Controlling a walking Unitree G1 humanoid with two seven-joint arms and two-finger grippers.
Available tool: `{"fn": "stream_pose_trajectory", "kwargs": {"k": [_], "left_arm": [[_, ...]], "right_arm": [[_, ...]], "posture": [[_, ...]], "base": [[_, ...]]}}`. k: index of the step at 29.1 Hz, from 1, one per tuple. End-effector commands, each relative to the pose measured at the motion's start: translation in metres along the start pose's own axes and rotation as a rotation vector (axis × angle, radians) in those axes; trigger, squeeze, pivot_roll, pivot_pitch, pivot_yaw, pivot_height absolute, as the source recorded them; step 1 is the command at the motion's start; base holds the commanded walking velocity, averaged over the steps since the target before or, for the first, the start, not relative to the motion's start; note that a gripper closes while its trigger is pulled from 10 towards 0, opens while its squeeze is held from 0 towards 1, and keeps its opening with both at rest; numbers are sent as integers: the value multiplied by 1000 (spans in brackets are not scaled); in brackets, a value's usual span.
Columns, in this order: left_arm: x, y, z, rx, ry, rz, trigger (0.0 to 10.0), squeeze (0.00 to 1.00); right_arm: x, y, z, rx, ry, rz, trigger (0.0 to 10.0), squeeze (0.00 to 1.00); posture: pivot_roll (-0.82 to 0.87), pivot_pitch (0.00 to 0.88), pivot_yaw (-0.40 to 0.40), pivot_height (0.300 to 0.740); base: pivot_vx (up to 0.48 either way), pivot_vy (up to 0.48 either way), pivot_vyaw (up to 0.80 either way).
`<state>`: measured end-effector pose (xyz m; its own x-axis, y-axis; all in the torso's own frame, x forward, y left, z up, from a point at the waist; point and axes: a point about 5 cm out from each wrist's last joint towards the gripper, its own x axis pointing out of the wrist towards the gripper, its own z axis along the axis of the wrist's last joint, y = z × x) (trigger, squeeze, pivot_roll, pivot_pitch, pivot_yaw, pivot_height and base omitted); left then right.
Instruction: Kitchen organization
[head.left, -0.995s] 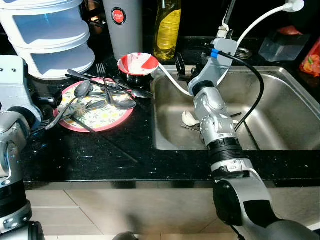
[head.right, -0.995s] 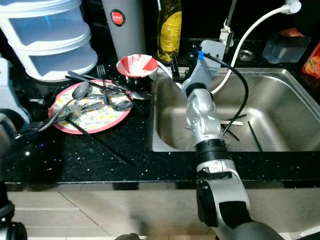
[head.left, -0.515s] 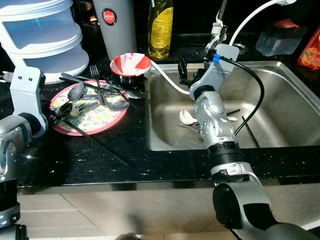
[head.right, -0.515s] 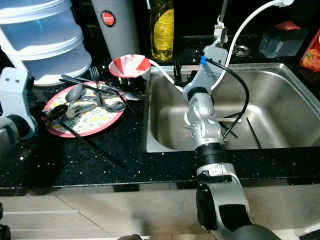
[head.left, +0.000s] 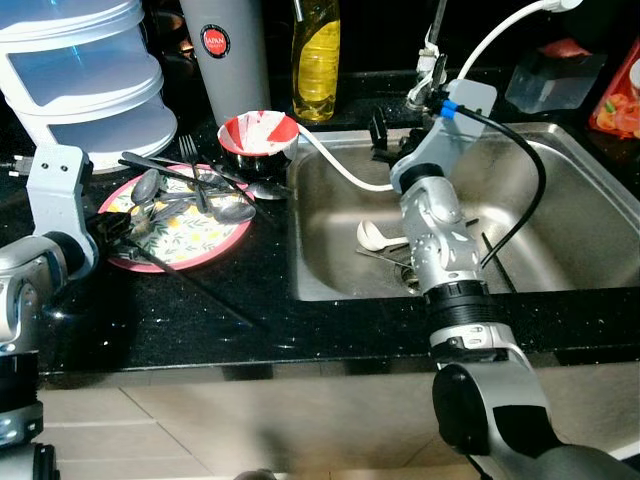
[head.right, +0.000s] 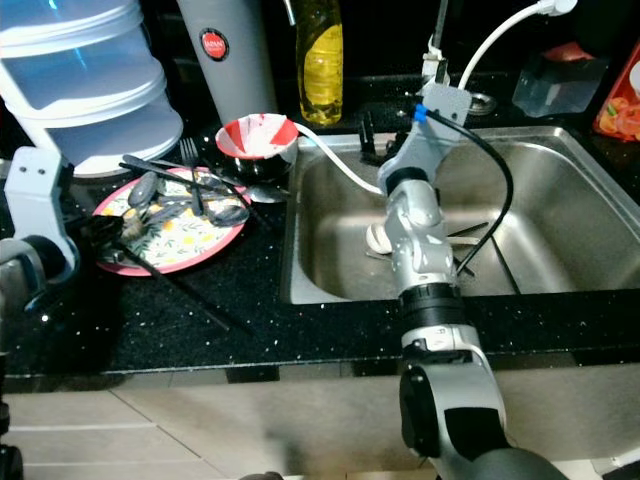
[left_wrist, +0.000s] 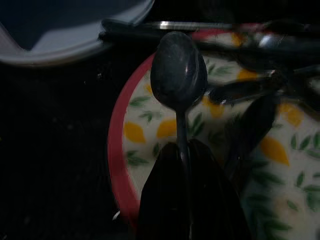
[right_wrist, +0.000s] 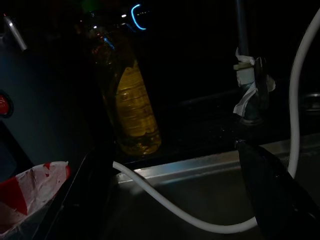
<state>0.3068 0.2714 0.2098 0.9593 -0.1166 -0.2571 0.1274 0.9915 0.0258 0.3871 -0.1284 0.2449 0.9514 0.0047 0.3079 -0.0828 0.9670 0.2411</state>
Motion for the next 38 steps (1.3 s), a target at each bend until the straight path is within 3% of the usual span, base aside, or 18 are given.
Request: {"fn": "stream_pose_trajectory", "kwargs": {"k": [1, 3, 4, 7, 8, 9, 10, 11, 12, 14, 16, 19, 24, 26, 30, 31, 34, 38], "left_arm": [[2, -7, 20, 25, -116, -8, 0, 0], [1, -10, 27, 41, -156, -10, 0, 0], [-1, -14, 46, 68, -248, 9, 10000, 0], [-13, -30, 89, 106, -463, 27, 10000, 0], [-15, -42, 102, 118, -520, -22, 10000, 0], [-15, -42, 102, 118, -520, -22, 10000, 0], [-11, -71, 114, 148, -550, -149, 10000, 0], [-6, -84, 115, 164, -539, -211, 10000, 0], [-6, -84, 115, 164, -539, -211, 10000, 0], [20, -122, 106, 192, -428, -354, 10000, 0], [25, -130, 103, 194, -405, -374, 10000, 0], [53, -170, 89, 142, -309, -507, 10000, 0], [77, -193, 69, 76, -171, -538, 10000, 0], [85, -204, 56, 45, -112, -582, 10000, 0], [89, -217, 36, 131, -45, -634, 10000, 0], [91, -218, 26, 191, -18, -625, 10000, 1000], [93, -217, 23, 213, -15, -620, 10000, 1000], [87, -216, 35, 226, -131, -666, 10000, 1000]], "right_arm": [[-1, 1, 1, 1, -6, 6, 10000, 0], [-1, 1, 2, -2, -9, 6, 10000, 0], [0, 0, 2, 5, -5, -3, 10000, 0], [0, 1, 1, 9, 2, -3, 10000, 0], [0, 3, 3, 3, -4, 6, 10000, 0], [0, 3, 3, 3, -4, 6, 10000, 0], [1, 1, 4, -3, -11, 2, 10000, 0], [1, -2, 4, -5, -12, -7, 10000, 0], [1, -2, 4, -5, -12, -7, 10000, 0], [2, -9, 7, 0, -14, -41, 10000, 0], [3, -10, 8, -5, -18, -44, 10000, 0], [6, -28, 25, -59, -72, -74, 10000, 0], [6, -54, 35, -97, -90, -174, 10000, 0], [4, -64, 38, -172, -81, -206, 10000, 0], [2, -67, 28, -288, 6, -167, 10000, 0], [1, -67, 20, -296, 65, -135, 10000, 0], [0, -64, 16, -299, 84, -99, 10000, 0], [2, -59, 23, -323, 59, -29, 10000, 0]], "posture": [[162, 0, 68, 740], [162, 0, 68, 740], [165, 0, 56, 740], [159, 0, 56, 740], [148, 0, 66, 740], [148, 0, 66, 740], [151, 0, 64, 740], [151, 0, 64, 740], [151, 0, 64, 740], [129, 0, 63, 740], [129, 0, 63, 740], [101, 0, 90, 740], [81, 0, 92, 740], [49, 0, 120, 740], [35, 0, 122, 740], [36, 0, 114, 740], [36, 0, 114, 740], [33, 0, 109, 740]], "base": [[0, 0, 0], [0, 0, 0], [0, 0, 0], [0, 0, 0], [0, 0, 0], [0, 0, 0], [0, 0, 0], [0, 0, 0], [0, 0, 0], [0, 0, 0], [0, 0, 0], [0, 0, 0], [0, 0, 0], [0, 0, 0], [0, 0, 0], [0, 0, 0], [0, 0, 0], [0, 0, 0]]}}
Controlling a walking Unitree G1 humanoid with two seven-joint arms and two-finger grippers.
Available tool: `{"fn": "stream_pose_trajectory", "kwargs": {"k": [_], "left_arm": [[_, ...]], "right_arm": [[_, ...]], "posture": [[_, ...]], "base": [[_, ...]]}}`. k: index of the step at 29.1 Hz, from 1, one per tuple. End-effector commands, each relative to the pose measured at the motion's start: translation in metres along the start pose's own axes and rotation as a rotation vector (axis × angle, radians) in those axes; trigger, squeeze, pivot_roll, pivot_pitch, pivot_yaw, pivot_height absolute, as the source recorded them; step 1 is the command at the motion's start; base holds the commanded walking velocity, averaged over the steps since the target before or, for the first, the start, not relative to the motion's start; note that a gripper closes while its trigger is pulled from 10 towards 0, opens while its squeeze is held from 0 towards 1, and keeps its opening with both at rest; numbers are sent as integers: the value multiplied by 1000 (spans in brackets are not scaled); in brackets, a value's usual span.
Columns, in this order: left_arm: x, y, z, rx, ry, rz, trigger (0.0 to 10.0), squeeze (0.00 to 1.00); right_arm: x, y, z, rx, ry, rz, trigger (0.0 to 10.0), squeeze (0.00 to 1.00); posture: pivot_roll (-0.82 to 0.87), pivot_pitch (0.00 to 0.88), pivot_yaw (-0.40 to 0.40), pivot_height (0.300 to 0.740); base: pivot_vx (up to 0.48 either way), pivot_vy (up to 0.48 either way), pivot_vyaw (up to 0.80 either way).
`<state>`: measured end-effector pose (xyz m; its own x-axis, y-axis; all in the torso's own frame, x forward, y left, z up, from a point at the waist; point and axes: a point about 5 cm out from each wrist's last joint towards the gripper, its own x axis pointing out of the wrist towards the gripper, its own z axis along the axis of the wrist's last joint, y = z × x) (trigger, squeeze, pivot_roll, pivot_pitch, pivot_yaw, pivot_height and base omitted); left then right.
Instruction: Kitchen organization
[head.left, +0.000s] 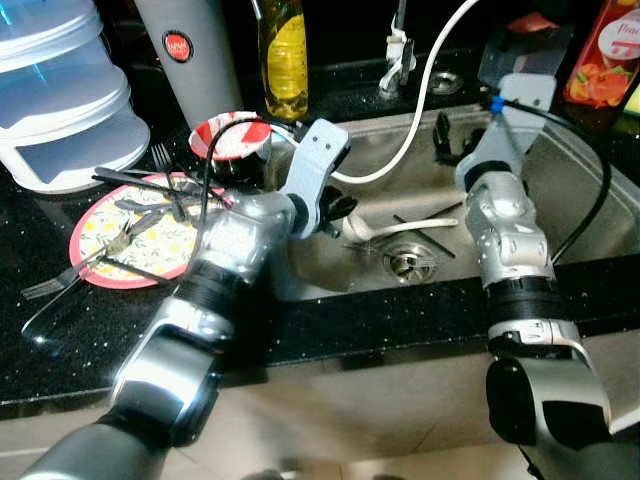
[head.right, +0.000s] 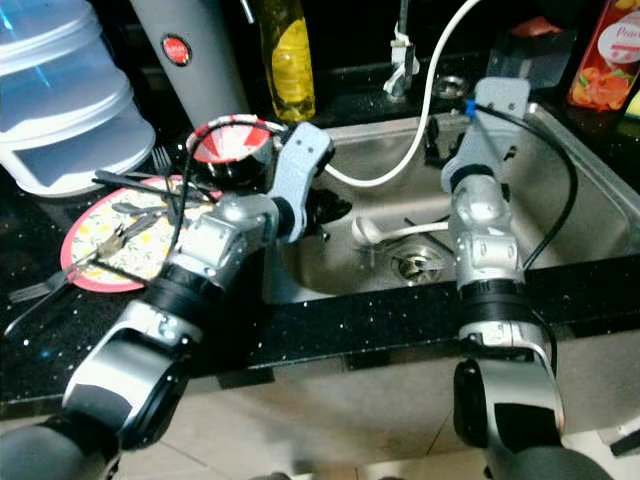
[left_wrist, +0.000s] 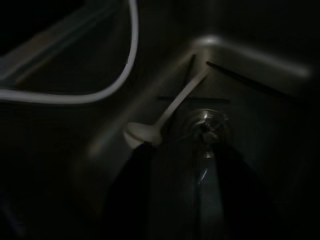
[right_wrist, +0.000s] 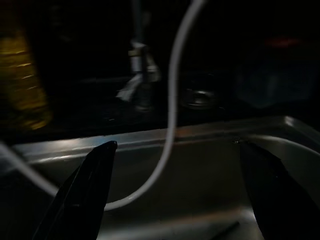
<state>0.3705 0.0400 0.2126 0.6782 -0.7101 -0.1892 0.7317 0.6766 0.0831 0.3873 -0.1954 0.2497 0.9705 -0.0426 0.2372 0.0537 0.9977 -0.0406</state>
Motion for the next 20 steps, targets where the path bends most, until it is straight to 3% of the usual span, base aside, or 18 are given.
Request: {"fn": "stream_pose_trajectory", "kwargs": {"k": [1, 3, 6, 7, 9, 11, 13, 15, 19, 20], "left_arm": [[-11, 8, 13, 35, -85, 10, 10000, 0], [-24, 19, 29, 54, -169, 79, 10000, 0], [-49, 43, 40, 106, -195, 237, 10000, 0], [-49, 43, 40, 106, -195, 237, 10000, 0], [-82, 64, 35, 169, -136, 405, 10000, 0], [-88, 68, 32, 181, -115, 441, 10000, 0], [-110, 75, 17, 218, -31, 522, 10000, 0], [-130, 69, 9, 242, 10, 518, 10000, 0], [-182, 39, -1, 336, 87, 436, 10000, 0], [-182, 39, -1, 336, 87, 436, 10000, 0]], "right_arm": [[1, 4, 11, 21, -51, 44, 10000, 0], [0, 7, 25, 80, -112, 118, 10000, 0], [-6, 25, 38, 18, -161, 328, 10000, 0], [-6, 25, 38, 18, -161, 328, 10000, 0], [-13, 45, 37, -32, -147, 495, 10000, 0], [-13, 49, 36, -26, -137, 512, 10000, 0], [-13, 58, 29, -12, -101, 518, 10000, 0], [-14, 64, 25, -12, -89, 525, 10000, 0], [-14, 60, 21, 42, -70, 495, 10000, 0], [-14, 60, 21, 42, -70, 495, 10000, 0]], "posture": [[41, 0, 95, 740], [50, 0, 88, 740], [58, 0, 91, 740], [58, 0, 91, 740], [71, 0, 85, 740], [71, 0, 85, 740], [96, 0, 77, 740], [114, 0, 80, 740], [145, 0, 75, 740], [145, 0, 75, 740]], "base": [[0, 0, 0], [0, 0, 0], [0, 0, 0], [0, 0, 0], [0, 0, 0], [0, 0, 0], [0, 0, 0], [0, 0, 0], [0, 0, 0], [0, 0, 0]]}}
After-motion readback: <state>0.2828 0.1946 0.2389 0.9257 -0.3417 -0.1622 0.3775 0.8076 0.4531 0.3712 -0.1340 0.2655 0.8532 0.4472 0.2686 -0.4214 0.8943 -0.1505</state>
